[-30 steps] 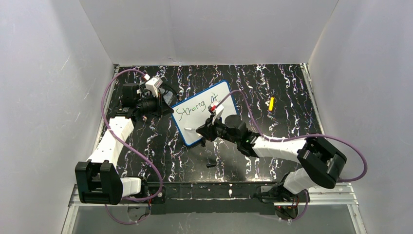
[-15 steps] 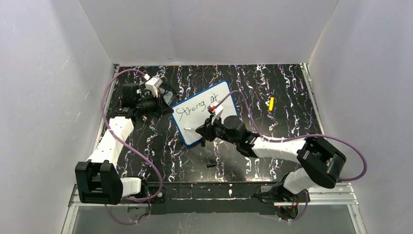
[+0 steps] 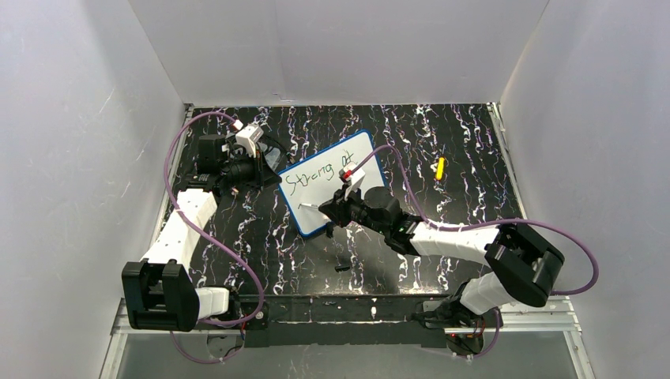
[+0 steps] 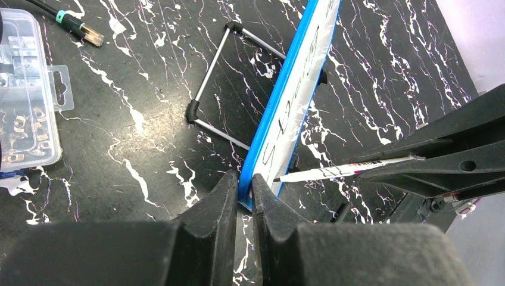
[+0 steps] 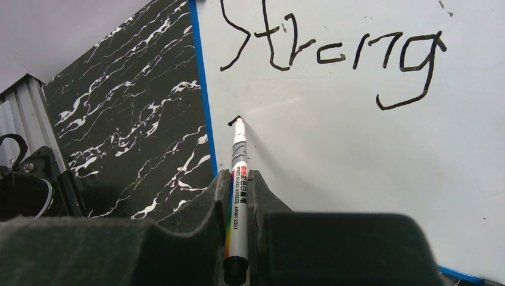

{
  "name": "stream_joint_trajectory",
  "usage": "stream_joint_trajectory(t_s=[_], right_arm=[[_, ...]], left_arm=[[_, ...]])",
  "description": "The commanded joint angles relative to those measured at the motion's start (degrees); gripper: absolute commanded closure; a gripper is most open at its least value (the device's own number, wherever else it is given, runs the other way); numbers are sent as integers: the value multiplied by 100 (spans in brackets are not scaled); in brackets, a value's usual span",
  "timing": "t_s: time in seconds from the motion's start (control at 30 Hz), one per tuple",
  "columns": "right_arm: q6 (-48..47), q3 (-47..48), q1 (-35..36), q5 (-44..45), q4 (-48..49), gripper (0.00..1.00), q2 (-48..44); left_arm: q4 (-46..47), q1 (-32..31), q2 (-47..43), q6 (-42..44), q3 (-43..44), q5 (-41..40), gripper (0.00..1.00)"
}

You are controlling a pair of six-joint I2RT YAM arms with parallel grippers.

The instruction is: Write a sentence on the whiteboard

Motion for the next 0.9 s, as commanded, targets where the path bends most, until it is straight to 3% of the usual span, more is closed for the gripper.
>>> stream_joint_trajectory(t_s=[0.0, 0.37, 0.87], right_arm=[[-76, 213, -31, 174, 331, 99, 33], [-54, 299, -9, -38, 363, 99, 250], [86, -285, 109, 209, 119, 99, -9]], left_arm=[[-82, -12, -228, 58, 26, 31, 100], [-77, -12, -220, 58, 30, 38, 100], [-77, -12, -240, 58, 25, 31, 100]])
